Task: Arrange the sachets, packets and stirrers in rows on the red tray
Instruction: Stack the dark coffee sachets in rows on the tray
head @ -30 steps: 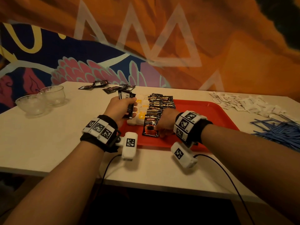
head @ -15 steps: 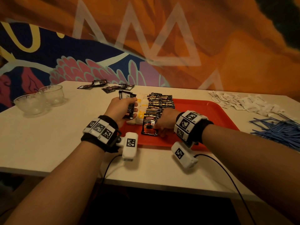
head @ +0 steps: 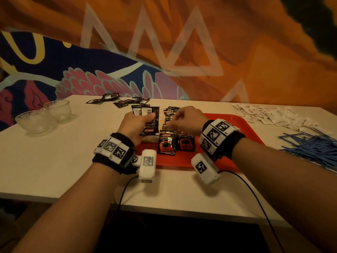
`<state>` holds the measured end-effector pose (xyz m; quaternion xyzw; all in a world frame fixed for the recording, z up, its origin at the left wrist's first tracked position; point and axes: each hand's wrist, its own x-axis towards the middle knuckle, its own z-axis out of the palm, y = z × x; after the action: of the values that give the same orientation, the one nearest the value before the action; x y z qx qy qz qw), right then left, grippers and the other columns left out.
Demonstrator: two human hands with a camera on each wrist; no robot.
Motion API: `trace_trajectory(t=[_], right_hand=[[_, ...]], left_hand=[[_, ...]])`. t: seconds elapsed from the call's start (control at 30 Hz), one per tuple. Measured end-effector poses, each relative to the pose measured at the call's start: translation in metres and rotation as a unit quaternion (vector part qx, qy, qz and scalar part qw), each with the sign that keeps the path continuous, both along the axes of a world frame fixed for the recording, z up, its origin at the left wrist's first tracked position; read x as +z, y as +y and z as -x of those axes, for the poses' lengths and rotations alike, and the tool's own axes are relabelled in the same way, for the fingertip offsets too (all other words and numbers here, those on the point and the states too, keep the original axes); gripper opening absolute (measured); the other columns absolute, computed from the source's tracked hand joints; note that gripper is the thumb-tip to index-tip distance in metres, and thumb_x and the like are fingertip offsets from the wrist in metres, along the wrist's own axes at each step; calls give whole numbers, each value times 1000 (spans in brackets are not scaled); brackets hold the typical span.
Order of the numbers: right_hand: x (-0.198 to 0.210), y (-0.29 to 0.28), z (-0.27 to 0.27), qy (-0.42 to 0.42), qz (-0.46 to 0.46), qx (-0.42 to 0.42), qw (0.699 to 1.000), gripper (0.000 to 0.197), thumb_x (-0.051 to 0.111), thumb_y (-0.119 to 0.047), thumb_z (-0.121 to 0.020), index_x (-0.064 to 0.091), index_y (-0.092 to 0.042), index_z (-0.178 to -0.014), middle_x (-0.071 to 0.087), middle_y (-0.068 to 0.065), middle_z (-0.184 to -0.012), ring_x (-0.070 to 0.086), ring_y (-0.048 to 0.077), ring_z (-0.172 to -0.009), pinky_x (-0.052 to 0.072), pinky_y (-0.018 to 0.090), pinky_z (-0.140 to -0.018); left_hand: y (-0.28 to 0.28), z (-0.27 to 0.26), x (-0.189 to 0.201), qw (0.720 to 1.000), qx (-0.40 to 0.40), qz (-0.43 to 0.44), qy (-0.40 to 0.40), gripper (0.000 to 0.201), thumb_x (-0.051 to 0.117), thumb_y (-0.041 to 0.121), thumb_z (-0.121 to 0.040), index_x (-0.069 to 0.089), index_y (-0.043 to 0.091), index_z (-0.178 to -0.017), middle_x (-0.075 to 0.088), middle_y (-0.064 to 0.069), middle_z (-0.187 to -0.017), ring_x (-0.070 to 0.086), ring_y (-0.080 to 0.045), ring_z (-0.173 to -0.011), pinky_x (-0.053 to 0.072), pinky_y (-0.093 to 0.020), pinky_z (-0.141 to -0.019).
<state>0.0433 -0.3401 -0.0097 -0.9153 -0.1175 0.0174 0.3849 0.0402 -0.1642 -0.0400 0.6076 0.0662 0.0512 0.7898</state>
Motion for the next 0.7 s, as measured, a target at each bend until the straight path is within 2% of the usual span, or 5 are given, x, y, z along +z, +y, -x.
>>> trace_trajectory(t=[0.13,0.27,0.47,0.57,0.7], right_hand=[[1,3,2,-26,-109,7,994,25,82,-24,-79,69,-17,-99,73,-1,-84,71,7,-66,53,25,-61],[-4,5,5,-43,-162,-1,986,22,80,-14,-81,63,-21,-93,72,0,-86,71,13,-64,51,24,-60],[1,-6,5,-203,-191,-38,960,12,76,-10,-83,77,-19,-91,73,-7,-86,68,3,-76,52,13,-69],[-2,-4,9,-257,-164,15,952,21,70,4,-83,78,-13,-91,73,-2,-89,68,7,-81,56,20,-80],[-14,-6,9,-282,-75,57,955,25,67,7,-80,79,-12,-90,72,3,-106,67,14,-98,55,30,-93]], left_hand=[[-10,6,2,1000,-27,2,-12,17,69,4,-89,69,1,-106,73,-20,-98,72,-37,-87,57,-43,-65],[-21,12,2,998,-8,-33,-51,19,74,17,-88,72,5,-102,75,-18,-96,73,-37,-85,57,-47,-73],[-10,6,4,999,-16,32,35,61,58,73,-81,61,12,-83,51,2,-64,42,-10,-52,35,-22,-47],[-9,6,8,993,-61,86,47,41,59,50,-94,62,10,-94,59,-4,-76,52,-12,-59,43,-22,-51],[-13,7,10,995,-13,98,24,29,71,16,-89,67,1,-113,73,-18,-108,72,-32,-96,59,-47,-85]])
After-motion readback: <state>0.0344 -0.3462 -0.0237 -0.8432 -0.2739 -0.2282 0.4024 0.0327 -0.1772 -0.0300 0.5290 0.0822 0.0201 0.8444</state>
